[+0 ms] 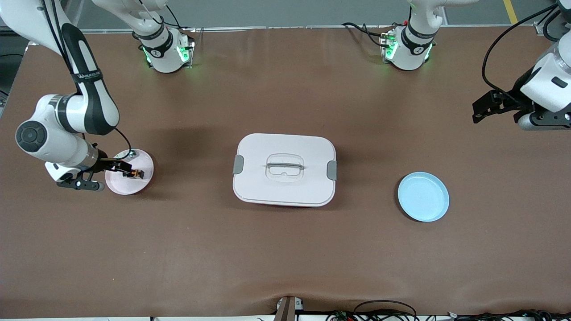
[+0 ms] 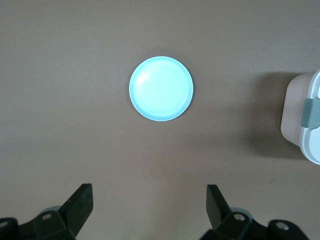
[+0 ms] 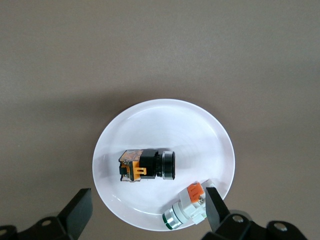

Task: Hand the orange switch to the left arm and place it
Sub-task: 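Move the right gripper down to the black-orange switch on the white plate, then close the right gripper on the black-orange switch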

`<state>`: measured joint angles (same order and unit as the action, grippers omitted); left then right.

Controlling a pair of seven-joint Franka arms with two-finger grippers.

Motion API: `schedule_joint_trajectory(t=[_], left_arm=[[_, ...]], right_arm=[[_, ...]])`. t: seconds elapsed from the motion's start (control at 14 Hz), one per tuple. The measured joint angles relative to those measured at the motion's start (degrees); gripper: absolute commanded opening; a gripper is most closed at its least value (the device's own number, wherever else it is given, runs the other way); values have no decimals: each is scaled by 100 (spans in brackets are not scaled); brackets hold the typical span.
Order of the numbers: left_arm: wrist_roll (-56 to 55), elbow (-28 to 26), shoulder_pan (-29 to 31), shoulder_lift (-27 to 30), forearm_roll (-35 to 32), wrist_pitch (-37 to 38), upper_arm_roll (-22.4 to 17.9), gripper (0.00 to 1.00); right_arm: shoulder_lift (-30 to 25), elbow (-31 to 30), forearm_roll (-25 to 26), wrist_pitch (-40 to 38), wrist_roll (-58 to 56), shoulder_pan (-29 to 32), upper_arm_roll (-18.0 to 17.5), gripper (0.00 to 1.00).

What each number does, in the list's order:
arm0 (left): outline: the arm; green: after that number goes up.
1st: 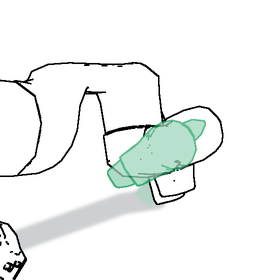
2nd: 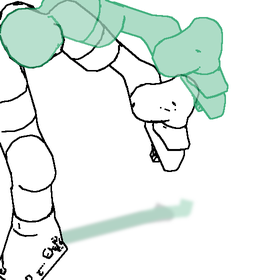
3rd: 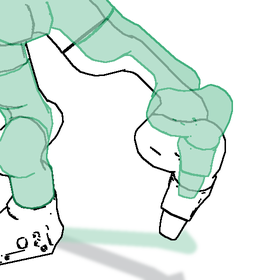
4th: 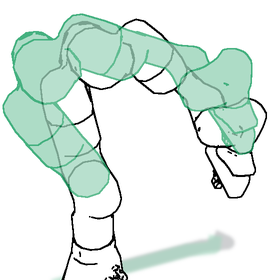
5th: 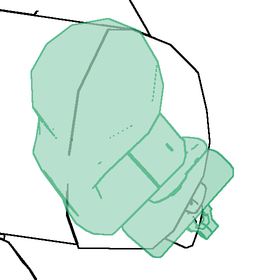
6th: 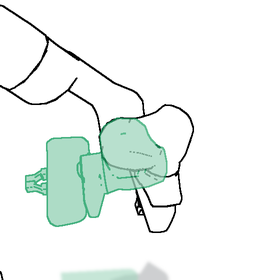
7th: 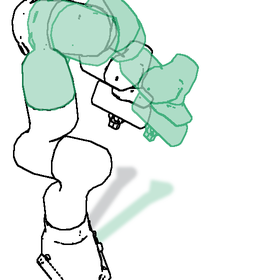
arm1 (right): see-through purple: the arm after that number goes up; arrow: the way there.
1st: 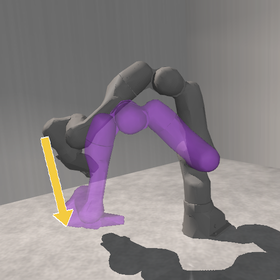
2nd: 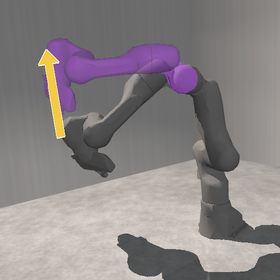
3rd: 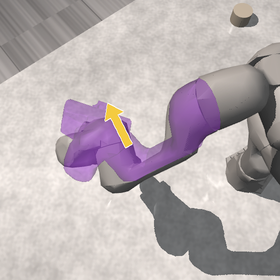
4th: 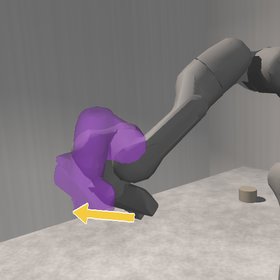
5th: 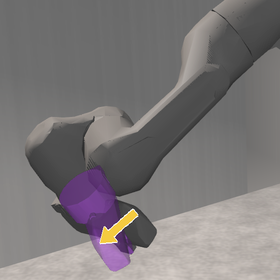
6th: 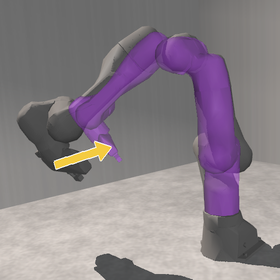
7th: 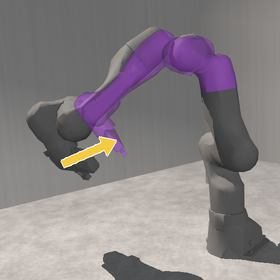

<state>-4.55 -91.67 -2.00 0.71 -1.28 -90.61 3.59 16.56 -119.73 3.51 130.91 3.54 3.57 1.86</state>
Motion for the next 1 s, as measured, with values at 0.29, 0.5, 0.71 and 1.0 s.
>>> schedule_joint_trajectory(t=[0.29,0.5,0.71,1.0], left_arm=[[0,0,0,-1,0,0,0,100],[0,0,-3,-2,0,0,2,100],[0,0,-9,-2,0,0,4,100],[0,0,-13,-10,0,-4,4,100]], right_arm=[[302,-6,0,9,33,-3,-6,100],[488,-5,78,58,33,-8,-10,100],[578,-1,375,81,42,-8,-11,100],[668,55,408,93,176,-13,-22,100]])
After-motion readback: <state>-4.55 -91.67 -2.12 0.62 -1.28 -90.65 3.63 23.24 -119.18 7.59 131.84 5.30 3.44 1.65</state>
